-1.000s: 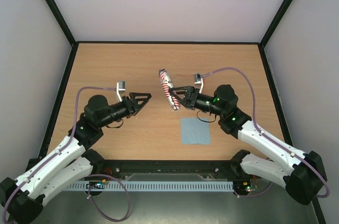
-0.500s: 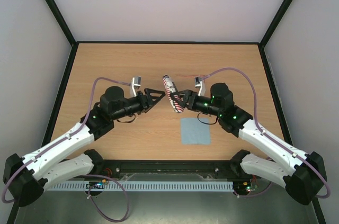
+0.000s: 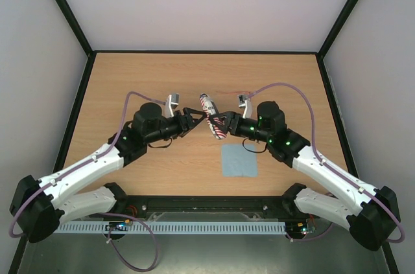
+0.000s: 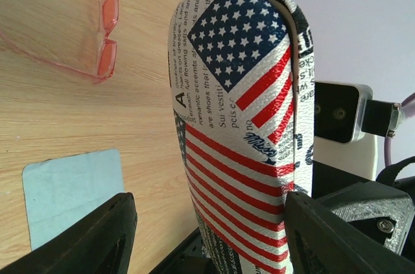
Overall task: Organize the sunglasses
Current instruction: Open the sunglasses case.
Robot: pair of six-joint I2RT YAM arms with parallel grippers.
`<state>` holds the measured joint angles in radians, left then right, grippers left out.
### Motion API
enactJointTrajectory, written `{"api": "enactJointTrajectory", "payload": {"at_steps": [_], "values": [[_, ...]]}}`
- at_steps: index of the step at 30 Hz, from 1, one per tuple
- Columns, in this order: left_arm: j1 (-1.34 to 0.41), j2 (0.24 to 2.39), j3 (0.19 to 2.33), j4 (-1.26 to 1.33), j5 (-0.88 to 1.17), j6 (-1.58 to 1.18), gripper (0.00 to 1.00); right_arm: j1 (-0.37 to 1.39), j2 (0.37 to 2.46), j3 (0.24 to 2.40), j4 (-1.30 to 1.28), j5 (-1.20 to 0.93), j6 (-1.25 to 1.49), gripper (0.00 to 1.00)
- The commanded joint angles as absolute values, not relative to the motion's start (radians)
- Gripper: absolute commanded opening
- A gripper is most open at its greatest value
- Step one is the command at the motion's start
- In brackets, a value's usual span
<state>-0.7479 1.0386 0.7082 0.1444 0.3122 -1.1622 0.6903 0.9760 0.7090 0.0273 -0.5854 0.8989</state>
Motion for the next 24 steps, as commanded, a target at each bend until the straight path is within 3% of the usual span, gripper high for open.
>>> {"api": "enactJointTrajectory", "payload": {"at_steps": [1, 15, 20, 24], "values": [[-0.755, 1.061, 0.749, 0.150, 0.306, -1.137, 0.65, 0.690, 0.963, 0.755, 0.044, -0.604, 0.874, 0.34], [-0.755, 1.102, 0.758, 0.159, 0.310, -1.127, 0.63, 0.689, 0.968, 0.776, 0.021, -0.639, 0.863, 0.33], [-0.755, 1.106, 0.742, 0.160, 0.311, -1.126, 0.46, 0.689, 0.950, 0.760, 0.057, -0.654, 0.895, 0.34], [-0.755, 1.113, 0.724, 0.158, 0.314, -1.127, 0.40, 0.689, 0.933, 0.752, 0.098, -0.668, 0.923, 0.33]]}}
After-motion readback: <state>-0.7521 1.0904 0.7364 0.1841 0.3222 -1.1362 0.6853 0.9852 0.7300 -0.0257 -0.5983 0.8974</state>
